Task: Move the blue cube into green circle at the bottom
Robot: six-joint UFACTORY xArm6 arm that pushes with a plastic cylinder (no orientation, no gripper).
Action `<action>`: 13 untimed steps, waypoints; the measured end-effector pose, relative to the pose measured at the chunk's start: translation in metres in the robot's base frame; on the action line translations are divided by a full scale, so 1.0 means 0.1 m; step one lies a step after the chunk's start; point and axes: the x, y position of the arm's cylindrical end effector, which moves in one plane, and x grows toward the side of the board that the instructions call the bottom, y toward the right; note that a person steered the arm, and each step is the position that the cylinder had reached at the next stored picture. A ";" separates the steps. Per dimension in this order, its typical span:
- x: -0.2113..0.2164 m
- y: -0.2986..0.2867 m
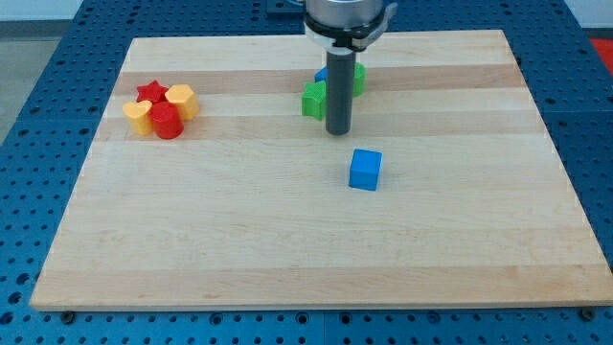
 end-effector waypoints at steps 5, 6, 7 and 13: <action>0.24 0.04; 0.23 0.67; 0.25 1.43; 0.58 0.22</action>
